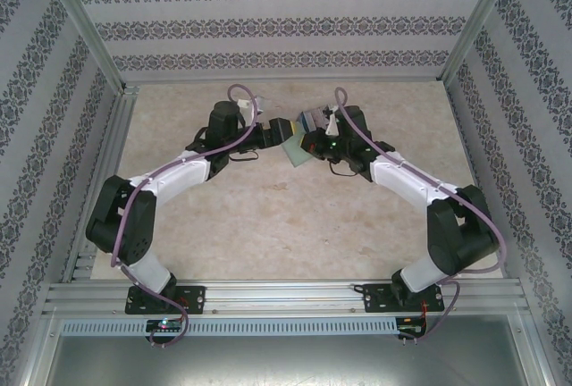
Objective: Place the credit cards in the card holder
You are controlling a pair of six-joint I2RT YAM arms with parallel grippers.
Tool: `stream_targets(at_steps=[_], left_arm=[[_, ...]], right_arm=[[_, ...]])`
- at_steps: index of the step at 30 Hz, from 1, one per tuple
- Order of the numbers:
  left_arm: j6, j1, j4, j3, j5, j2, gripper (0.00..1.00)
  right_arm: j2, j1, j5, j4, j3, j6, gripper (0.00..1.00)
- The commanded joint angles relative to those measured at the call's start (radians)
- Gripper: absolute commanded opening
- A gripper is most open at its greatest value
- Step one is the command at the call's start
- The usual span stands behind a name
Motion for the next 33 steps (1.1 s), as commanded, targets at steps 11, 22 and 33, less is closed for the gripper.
stream_targets(at_steps=[11,22,33], left_arm=[[-0.115,-0.028,0.162,0.007,0.062,0.031,0.89],[-0.068,-0.073,0.143,0.042,0.057,0.054,0.81],[-0.06,-0.075,0.178,0.089,0.076,0.107,0.48]], right_arm=[[-0.175,-0.076,0.028,0.274,-0.172,0.145,0.0],[-0.19,-0.089,-0.033,0.326,-0.177,0.193,0.0],[-0.226,-0.083,-0.074,0.383,-0.213,0.27,0.0]])
